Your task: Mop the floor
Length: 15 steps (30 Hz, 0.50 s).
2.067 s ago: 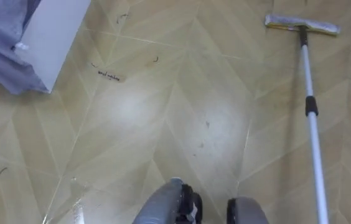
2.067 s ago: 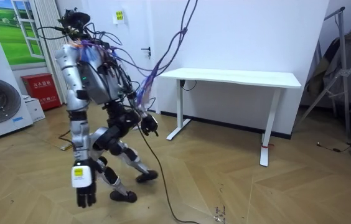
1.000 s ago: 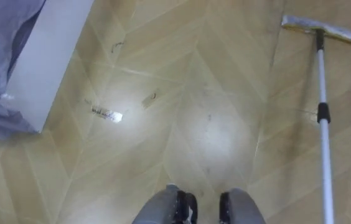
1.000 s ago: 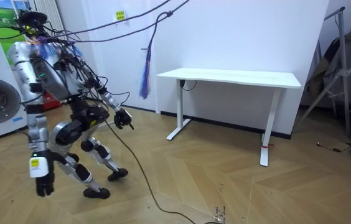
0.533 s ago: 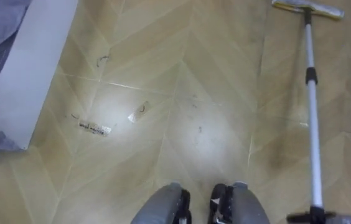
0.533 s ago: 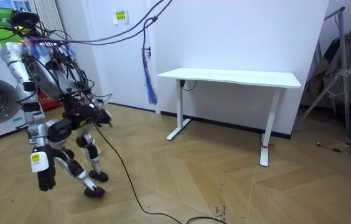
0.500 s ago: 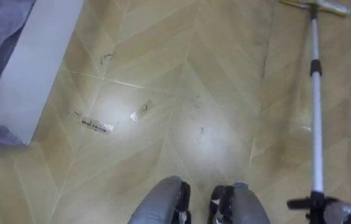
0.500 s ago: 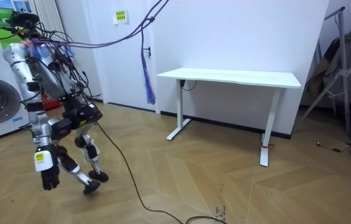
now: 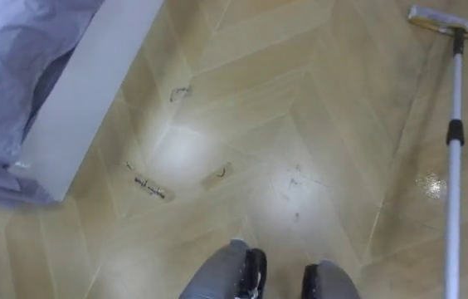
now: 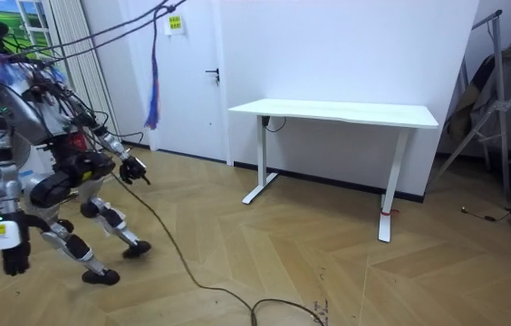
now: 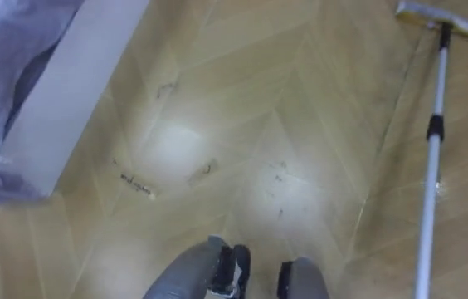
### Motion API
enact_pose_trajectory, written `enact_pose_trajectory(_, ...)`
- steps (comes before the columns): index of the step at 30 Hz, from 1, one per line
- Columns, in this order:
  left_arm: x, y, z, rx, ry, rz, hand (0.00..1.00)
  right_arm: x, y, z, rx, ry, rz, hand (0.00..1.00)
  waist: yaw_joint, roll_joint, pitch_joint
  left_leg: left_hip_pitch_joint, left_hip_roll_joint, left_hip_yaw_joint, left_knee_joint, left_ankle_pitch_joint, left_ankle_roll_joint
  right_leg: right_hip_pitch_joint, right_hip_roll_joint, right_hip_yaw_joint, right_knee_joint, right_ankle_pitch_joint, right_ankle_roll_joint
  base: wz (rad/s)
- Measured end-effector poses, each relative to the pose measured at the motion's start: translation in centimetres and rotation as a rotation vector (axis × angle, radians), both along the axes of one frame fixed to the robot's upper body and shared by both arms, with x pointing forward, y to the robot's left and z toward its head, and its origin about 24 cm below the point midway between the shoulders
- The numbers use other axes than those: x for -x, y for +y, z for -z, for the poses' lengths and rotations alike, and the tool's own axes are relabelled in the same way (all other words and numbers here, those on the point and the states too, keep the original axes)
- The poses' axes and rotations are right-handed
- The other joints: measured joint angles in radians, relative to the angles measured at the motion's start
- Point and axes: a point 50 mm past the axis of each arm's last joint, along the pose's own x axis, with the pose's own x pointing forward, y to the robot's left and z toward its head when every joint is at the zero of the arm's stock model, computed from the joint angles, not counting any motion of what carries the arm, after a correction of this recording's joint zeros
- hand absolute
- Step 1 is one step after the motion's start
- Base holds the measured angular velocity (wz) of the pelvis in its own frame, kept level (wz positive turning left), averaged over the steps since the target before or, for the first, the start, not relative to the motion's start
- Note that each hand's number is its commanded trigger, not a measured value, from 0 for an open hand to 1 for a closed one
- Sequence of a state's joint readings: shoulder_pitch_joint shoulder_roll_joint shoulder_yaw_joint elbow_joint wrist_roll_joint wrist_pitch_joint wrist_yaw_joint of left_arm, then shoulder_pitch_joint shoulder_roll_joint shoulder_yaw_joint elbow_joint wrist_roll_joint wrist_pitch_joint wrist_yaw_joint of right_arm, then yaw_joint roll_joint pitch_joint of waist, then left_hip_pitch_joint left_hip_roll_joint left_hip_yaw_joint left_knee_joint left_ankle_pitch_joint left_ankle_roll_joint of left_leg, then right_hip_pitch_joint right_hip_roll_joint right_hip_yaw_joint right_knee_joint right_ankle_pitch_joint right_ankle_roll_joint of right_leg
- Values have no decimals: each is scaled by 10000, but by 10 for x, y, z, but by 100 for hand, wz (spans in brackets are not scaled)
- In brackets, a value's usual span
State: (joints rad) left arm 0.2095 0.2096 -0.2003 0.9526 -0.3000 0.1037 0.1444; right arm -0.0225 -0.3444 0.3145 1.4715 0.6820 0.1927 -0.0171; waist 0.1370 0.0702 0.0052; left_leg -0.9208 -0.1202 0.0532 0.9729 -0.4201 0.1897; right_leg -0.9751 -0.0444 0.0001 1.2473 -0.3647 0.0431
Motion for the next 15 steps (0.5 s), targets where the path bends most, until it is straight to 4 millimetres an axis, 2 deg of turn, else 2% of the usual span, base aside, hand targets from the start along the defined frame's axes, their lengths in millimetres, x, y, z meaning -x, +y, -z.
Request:
enact_pose_trajectory(2, 1, -4, 1, 100, 54, -22, 0, 5, 10, 4, -107, 149, -21, 100, -112, 41, 51, 244, -58, -143, -75, -96, -25, -244, 205, -35, -1328, -51, -22, -38)
enact_pose_trajectory(3, 3, -7, 2, 146, 146, -72, 0, 5, 13, 6, -108, 215, -92, 100, -131, 39, 75, 409, -248, -455, -97, -188, -83, -240, 329, -19, -2437, 1, -128, -29)
enact_pose_trajectory(4, 5, -10, 3, 169, 298, -133, 0, 3, 16, 6, -117, 222, -115, 100, -137, 30, 98, 619, -357, -606, -92, -336, -132, -199, 385, -121, -3140, 151, -319, -22)
enact_pose_trajectory(5, 6, -11, 4, 156, 384, -161, 0, 3, 17, 7, -120, 269, -123, 100, -138, -60, 154, 723, -360, -613, -55, -419, -142, -158, 393, -170, -3224, 248, -416, -9)
enact_pose_trajectory(7, 10, -13, 5, 130, 603, -279, 0, -10, 15, 5, -90, 251, -48, 100, 41, -125, 134, 1014, -359, -671, 180, -810, -275, 149, 436, -361, -3013, 277, -652, -5)
enact_pose_trajectory(8, 11, -13, 5, 106, 648, -362, 0, -17, 14, 4, -42, 191, -55, 100, 89, -214, 174, 1052, -359, -658, 262, -881, -317, 165, 392, -369, -2895, 257, -696, -9)
enact_pose_trajectory(9, 13, -12, 5, 17, 750, -401, 0, -34, 12, 1, 82, -93, -86, 100, 127, -370, 227, 1077, -374, -638, 500, -1012, -512, 177, 244, -449, -2574, 102, -900, 0)
enact_pose_trajectory(10, 13, -11, 5, -29, 780, -410, 0, -44, 11, -2, 129, -271, -95, 100, 127, -481, 245, 1047, -364, -606, 684, -1076, -643, 157, 206, -493, -2398, -32, -960, 12)
enact_pose_trajectory(12, 15, -6, 4, -225, 837, -518, 0, -81, 5, -12, 261, -1242, -88, 100, 319, -793, 217, 770, -153, -303, 1699, -1172, -1148, 67, 207, -561, -1692, -617, -1124, 17)
enact_pose_trajectory(13, 17, -2, 3, -283, 898, -626, 0, -100, 2, -18, 272, -1821, -108, 100, 459, -1005, 225, 474, 81, -74, 2468, -942, -1608, 46, 256, -587, -1412, -868, -1232, 5)
enact_pose_trajectory(14, 20, -1, 3, -320, 952, -626, 0, -109, 2, -21, 278, -2082, -164, 100, 544, -1058, 216, 304, 225, -3, 2865, -773, -1905, 63, 338, -585, -1334, -948, -1254, 0)
enact_pose_trajectory(15, 24, -1, 3, -320, 1052, -625, 0, -124, 0, -27, 279, -2691, -239, 100, 641, -1129, 238, -65, 441, -28, 3580, -283, -2221, 208, 488, -620, -1309, -1034, -1306, 4)
